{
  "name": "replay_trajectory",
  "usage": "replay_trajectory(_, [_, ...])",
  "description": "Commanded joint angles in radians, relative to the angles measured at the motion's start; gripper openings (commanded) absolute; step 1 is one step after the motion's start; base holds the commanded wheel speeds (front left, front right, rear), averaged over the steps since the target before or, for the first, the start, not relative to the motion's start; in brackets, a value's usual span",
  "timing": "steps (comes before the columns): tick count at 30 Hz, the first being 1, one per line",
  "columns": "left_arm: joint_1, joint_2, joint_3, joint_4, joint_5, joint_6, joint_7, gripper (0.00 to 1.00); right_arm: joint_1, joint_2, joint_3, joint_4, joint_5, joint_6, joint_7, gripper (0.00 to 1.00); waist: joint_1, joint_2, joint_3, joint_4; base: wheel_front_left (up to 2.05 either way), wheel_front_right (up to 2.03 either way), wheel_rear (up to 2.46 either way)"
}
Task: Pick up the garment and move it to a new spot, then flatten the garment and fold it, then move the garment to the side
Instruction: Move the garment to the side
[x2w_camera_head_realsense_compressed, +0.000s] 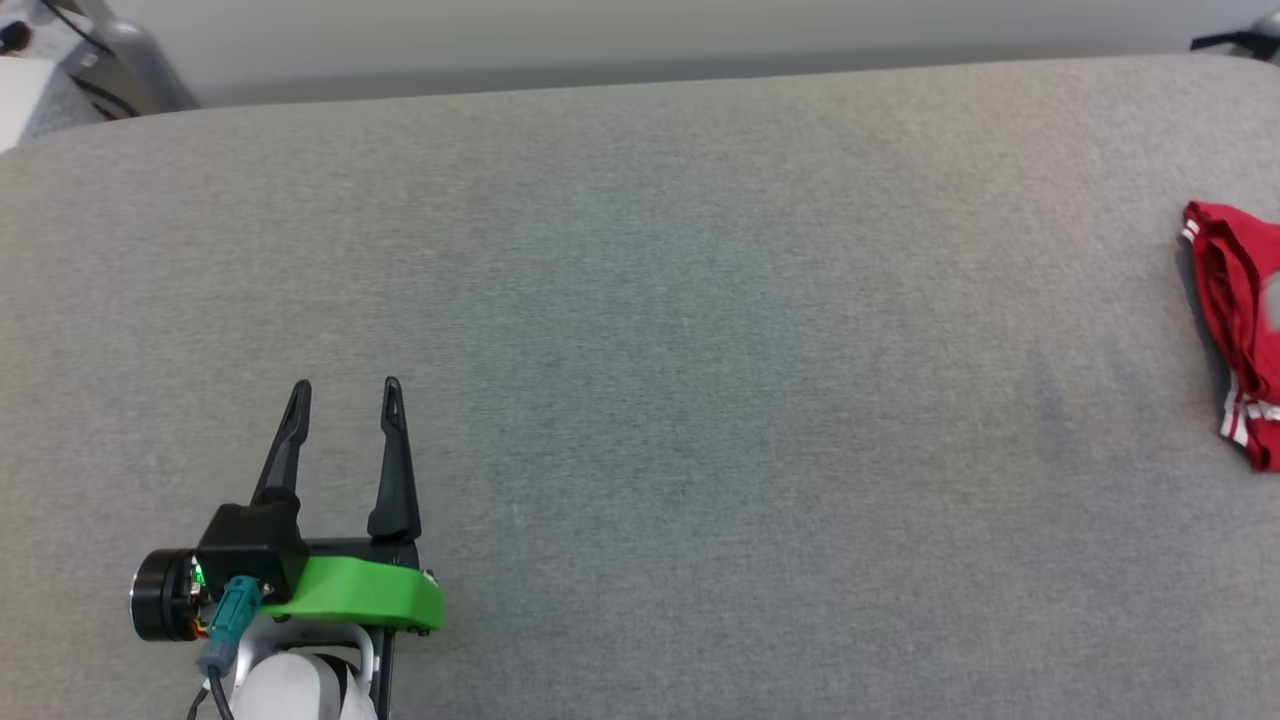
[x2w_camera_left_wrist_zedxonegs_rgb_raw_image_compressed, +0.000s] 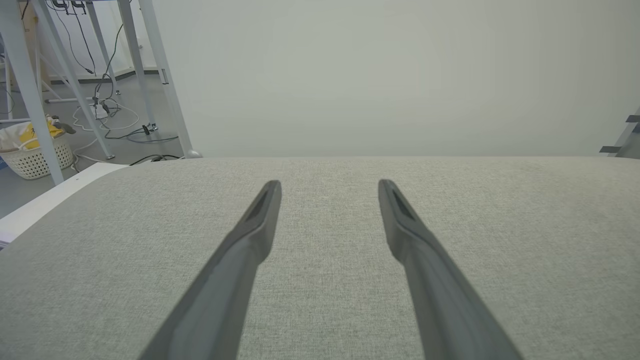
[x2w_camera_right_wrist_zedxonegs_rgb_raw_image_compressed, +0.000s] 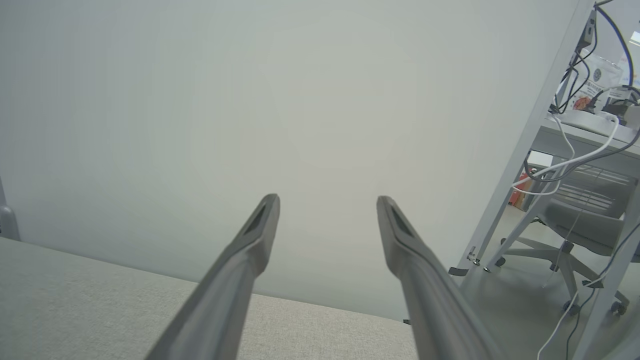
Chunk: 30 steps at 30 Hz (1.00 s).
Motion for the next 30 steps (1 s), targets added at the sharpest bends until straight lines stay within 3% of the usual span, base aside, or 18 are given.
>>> replay_trajectory(1, [0.015,-0.003,0.003,0.006,-0.002,-0.006,-0.006,1.00,0.049,0.037,-0.011,-0.039,-0.041,-0.001,-0.004,1.00,0.0001,0.0000,-0.042,0.045,0.00,0.00,0.00])
replay_trajectory(7, [0.032,-0.008,-0.001,0.031,0.000,-0.011,-0.006,1.00,0.233,0.197,-0.056,-0.153,-0.101,-0.001,-0.004,1.00,0.0001,0.0000,-0.081,0.087,0.00,0.00,0.00])
replay_trajectory(13, [0.052,-0.011,0.002,0.048,-0.001,-0.015,-0.006,1.00,0.377,0.314,-0.063,-0.167,-0.102,-0.001,-0.004,1.00,0.0001,0.0000,-0.112,0.108,0.00,0.00,0.00])
replay_trajectory(19, [0.069,-0.013,0.001,0.061,0.004,-0.021,-0.006,1.00,0.489,0.384,-0.064,-0.176,-0.115,-0.001,-0.004,1.00,0.0001,0.0000,-0.142,0.118,0.00,0.00,0.00])
replay_trajectory(30, [0.101,-0.015,-0.010,0.085,0.004,-0.046,-0.006,1.00,0.644,0.428,-0.100,-0.229,-0.140,-0.001,-0.004,1.00,0.0001,0.0000,-0.201,0.126,0.00,0.00,0.00])
